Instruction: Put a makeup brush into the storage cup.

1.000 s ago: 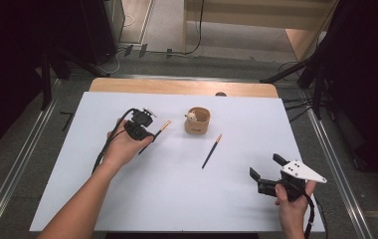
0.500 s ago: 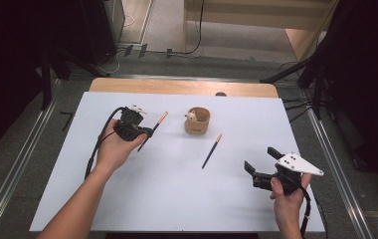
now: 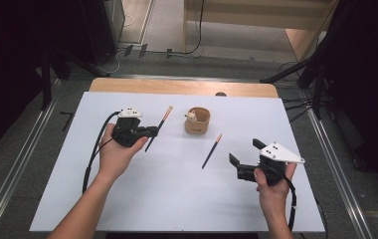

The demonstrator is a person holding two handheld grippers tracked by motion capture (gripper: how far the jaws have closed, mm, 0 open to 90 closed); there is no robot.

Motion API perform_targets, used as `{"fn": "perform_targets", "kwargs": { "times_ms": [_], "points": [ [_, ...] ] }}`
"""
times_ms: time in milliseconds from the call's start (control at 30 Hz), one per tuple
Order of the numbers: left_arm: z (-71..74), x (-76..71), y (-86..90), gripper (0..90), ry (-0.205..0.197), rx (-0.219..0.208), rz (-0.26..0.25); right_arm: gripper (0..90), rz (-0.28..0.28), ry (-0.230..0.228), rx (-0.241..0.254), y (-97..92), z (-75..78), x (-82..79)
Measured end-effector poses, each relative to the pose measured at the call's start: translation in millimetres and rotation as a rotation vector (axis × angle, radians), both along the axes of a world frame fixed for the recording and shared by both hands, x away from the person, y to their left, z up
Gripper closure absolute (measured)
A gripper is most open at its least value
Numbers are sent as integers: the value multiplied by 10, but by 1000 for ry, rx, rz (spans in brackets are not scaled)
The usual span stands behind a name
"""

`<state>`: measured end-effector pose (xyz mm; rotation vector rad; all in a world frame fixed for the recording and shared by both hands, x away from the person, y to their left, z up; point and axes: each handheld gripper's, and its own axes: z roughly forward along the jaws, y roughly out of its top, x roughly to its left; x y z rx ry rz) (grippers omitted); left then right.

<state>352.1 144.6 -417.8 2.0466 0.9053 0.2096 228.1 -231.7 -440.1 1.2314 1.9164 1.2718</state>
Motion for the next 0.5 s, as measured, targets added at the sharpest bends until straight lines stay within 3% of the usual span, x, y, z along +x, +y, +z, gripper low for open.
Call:
{"fn": "perform_targets", "kwargs": {
  "times_ms": [267,300,500],
  "points": [
    [-7,-111,-85,851,-44,-42,-10,77,30,-17,9,262,118,75],
    [-1,-141,-109,851,-52,-71,-11,77,32,-19,23,326,138,97],
    [-20,-201,-152,851,-73,-109,-4,121,49,-3,69,475,156,190]
  ]
}}
